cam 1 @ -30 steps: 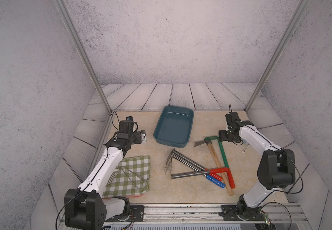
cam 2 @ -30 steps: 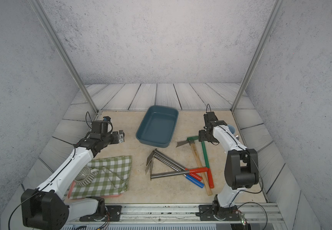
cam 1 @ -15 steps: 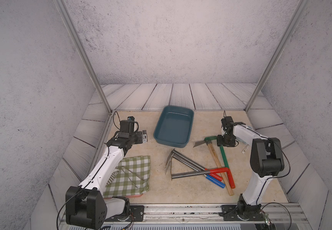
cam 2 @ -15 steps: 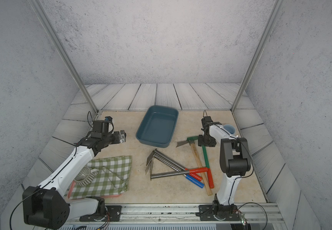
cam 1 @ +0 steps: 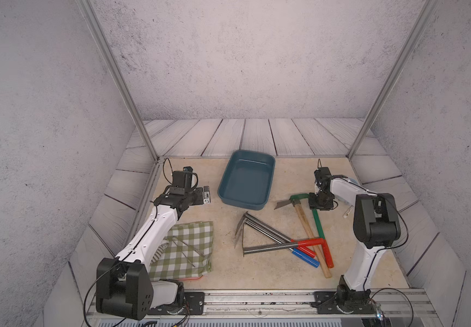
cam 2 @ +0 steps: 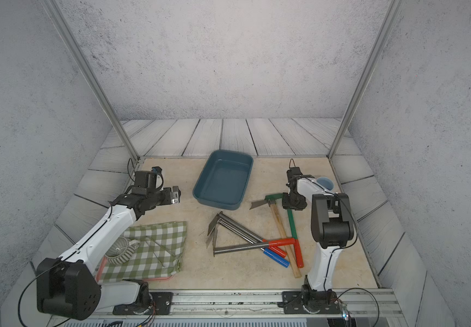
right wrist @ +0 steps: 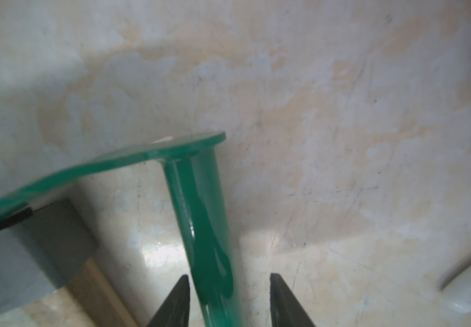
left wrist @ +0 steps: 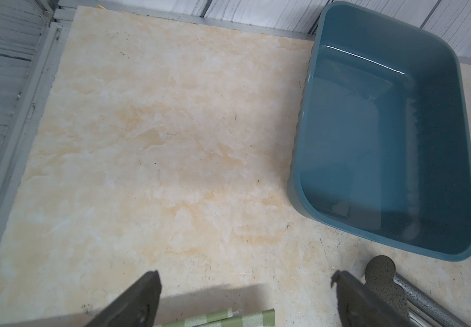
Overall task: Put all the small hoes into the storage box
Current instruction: Pick up the hoe from the center of the board.
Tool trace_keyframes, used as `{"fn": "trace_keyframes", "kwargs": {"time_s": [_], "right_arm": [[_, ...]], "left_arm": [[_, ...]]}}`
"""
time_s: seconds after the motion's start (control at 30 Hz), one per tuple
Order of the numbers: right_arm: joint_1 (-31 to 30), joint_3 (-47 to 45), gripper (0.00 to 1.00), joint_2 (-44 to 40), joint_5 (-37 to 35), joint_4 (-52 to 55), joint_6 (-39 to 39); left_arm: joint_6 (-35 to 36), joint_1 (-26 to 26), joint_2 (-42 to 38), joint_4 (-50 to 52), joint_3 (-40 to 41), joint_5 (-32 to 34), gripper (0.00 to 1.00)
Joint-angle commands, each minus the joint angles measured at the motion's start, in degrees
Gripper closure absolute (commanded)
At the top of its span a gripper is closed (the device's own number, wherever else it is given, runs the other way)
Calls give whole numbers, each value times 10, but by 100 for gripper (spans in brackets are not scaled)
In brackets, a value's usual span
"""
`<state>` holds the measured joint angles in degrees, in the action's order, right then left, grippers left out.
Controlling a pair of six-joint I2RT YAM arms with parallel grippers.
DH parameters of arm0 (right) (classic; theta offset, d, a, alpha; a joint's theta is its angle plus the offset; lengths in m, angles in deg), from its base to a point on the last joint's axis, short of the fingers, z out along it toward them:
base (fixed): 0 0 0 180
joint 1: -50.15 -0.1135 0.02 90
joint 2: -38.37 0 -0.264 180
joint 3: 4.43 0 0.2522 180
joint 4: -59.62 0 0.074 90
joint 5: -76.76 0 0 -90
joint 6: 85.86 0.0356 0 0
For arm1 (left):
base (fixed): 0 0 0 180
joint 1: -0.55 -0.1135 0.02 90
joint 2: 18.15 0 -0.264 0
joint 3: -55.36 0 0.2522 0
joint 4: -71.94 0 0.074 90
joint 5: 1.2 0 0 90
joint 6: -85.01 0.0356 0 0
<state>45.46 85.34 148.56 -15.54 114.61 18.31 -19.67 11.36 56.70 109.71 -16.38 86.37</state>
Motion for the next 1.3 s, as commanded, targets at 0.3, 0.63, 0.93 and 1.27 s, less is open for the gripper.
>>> {"fn": "trace_keyframes", "kwargs": {"time_s": [0.3, 0.63, 0.93, 1.27], "right_arm": [[1, -7, 69, 26, 8, 3, 17], [0, 13, 100, 0, -20, 7, 28], [1, 28, 100, -25, -73, 0, 43], [1, 62, 100, -54, -101, -8, 44]], "left_arm": [[-3, 5, 26, 18, -30, -23, 2], [-4, 6, 44, 32, -38, -35, 2], [-4, 10, 49, 30, -37, -34, 2], [-7, 10, 50, 22, -34, -38, 2]]}}
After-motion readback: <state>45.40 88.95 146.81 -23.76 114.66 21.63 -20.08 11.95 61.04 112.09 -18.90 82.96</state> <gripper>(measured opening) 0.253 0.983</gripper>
